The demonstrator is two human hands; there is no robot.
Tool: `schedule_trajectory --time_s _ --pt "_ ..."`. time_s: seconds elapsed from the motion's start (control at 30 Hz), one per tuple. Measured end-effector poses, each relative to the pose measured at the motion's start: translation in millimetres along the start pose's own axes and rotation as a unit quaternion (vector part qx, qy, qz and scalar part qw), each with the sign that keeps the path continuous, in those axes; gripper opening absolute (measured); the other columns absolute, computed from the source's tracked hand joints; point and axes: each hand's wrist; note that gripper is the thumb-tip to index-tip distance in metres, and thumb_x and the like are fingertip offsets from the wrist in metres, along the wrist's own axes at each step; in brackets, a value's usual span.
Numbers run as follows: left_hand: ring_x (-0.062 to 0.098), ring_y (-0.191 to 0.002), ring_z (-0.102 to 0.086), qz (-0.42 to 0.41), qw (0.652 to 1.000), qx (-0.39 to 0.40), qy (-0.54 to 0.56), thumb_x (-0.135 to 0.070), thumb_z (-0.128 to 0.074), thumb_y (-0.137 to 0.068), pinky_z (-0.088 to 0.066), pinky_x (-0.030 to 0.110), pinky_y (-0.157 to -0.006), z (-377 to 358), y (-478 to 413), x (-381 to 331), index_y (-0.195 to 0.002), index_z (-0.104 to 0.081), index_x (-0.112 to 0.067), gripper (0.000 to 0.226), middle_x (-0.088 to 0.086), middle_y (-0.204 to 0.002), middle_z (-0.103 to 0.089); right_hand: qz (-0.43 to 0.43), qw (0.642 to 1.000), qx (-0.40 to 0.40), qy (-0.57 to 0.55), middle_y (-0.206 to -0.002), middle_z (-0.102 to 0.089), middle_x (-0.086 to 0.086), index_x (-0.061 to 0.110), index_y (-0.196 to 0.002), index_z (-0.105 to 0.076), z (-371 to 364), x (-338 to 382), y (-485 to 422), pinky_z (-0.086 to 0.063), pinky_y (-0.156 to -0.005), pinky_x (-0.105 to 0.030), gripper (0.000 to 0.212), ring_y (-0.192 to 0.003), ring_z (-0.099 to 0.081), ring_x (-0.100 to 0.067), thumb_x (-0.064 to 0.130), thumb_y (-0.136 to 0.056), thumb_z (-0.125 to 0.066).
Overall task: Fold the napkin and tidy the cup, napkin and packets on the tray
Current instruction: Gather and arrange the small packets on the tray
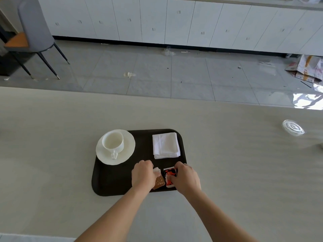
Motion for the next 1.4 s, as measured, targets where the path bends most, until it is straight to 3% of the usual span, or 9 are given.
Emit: schedule_trajectory --time_s 0.23,0.33,0.5,0.67,0.77,0.87,1.1,1.23,1.4 --pt "0.009 -0.087 -0.059 -0.007 0.999 0.001 0.053 -0.040 -0.069 -0.085 -0.050 0.036 -0.085 -6 3 0 -0.091 -0.069 -0.027 0.015 -0.009 -0.094 -0.064 0.002 1.000 0.007 0.005 -0.087 -0.058 0.004 0.022 -0.092 -0.054 0 -1 -2 -0.042 -0.052 -0.024 0.018 -0.071 -0.058 -0.014 0.032 -0.085 -0.067" --pt "0.010 -0.085 -0.057 0.000 0.997 -0.042 0.064 -0.034 -0.070 -0.086 -0.051 0.026 -0.071 -4 3 4 -0.089 -0.071 -0.023 0.011 -0.006 -0.094 -0.060 0.003 1.000 0.006 0.005 -0.089 -0.058 0.004 0.022 -0.094 -0.054 0 -1 -2 -0.040 -0.053 -0.025 0.020 -0.074 -0.058 -0.015 0.033 -0.085 -0.068" --pt "0.008 -0.071 -0.054 -0.005 0.997 -0.065 0.034 -0.034 -0.068 -0.087 -0.035 0.016 -0.055 -9 10 2 -0.086 -0.066 -0.023 0.011 -0.006 -0.084 -0.054 0.001 1.000 0.000 0.000 -0.089 -0.058 0.005 0.023 -0.095 -0.054 -1 -2 -1 -0.041 -0.054 -0.024 0.021 -0.074 -0.059 -0.014 0.036 -0.086 -0.068" --pt "0.008 -0.074 -0.054 0.004 0.998 -0.041 0.047 -0.032 -0.068 -0.087 -0.037 0.017 -0.056 -10 5 4 -0.087 -0.063 -0.024 0.010 -0.004 -0.090 -0.059 0.000 1.000 -0.002 0.001 -0.089 -0.057 0.005 0.024 -0.095 -0.053 -1 -1 -1 -0.037 -0.050 -0.023 0.019 -0.072 -0.057 -0.013 0.035 -0.086 -0.067" --pt "0.011 -0.084 -0.057 0.007 0.999 -0.019 0.045 -0.036 -0.068 -0.087 -0.050 0.025 -0.067 -8 -1 4 -0.094 -0.061 -0.024 0.016 -0.005 -0.094 -0.062 0.002 1.000 -0.001 0.000 -0.089 -0.057 0.005 0.024 -0.095 -0.053 -1 -1 0 -0.035 -0.048 -0.022 0.020 -0.071 -0.056 -0.012 0.035 -0.086 -0.067" --pt "0.013 -0.090 -0.060 0.007 0.999 -0.002 0.049 -0.038 -0.066 -0.088 -0.054 0.029 -0.075 -9 -4 5 -0.101 -0.065 -0.021 0.021 -0.004 -0.100 -0.064 0.001 1.000 -0.002 -0.002 -0.088 -0.057 0.005 0.024 -0.096 -0.054 -1 -1 0 -0.037 -0.050 -0.022 0.021 -0.071 -0.057 -0.012 0.036 -0.086 -0.068" --pt "0.015 -0.096 -0.050 -0.042 0.999 0.011 0.015 -0.035 -0.067 -0.088 -0.050 0.036 -0.081 -11 -12 6 -0.087 -0.068 -0.027 0.009 -0.004 -0.099 -0.054 0.003 1.000 0.000 -0.002 -0.088 -0.056 0.006 0.024 -0.094 -0.052 0 -1 2 -0.034 -0.047 -0.021 0.022 -0.070 -0.055 -0.012 0.036 -0.086 -0.068" --pt "0.013 -0.093 -0.050 -0.090 0.995 0.031 0.008 -0.037 -0.066 -0.088 -0.051 0.034 -0.079 -10 -16 6 -0.087 -0.067 -0.027 0.010 -0.005 -0.096 -0.057 0.006 1.000 0.000 0.000 -0.089 -0.057 0.004 0.023 -0.094 -0.053 1 -1 2 -0.035 -0.049 -0.022 0.022 -0.072 -0.056 -0.013 0.036 -0.085 -0.069" --pt "0.011 -0.092 -0.052 -0.054 0.997 -0.013 0.045 -0.046 -0.065 -0.086 -0.044 0.023 -0.069 -18 -9 10 -0.089 -0.066 -0.028 0.018 -0.008 -0.092 -0.054 0.002 1.000 -0.001 0.000 -0.090 -0.058 0.004 0.022 -0.096 -0.055 -1 -1 1 -0.038 -0.050 -0.023 0.022 -0.072 -0.058 -0.014 0.036 -0.085 -0.069"
Point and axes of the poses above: each hand's wrist, its own y-axis away from the middle knuckle, its own z-axis out of the back of the hand, x = y × z
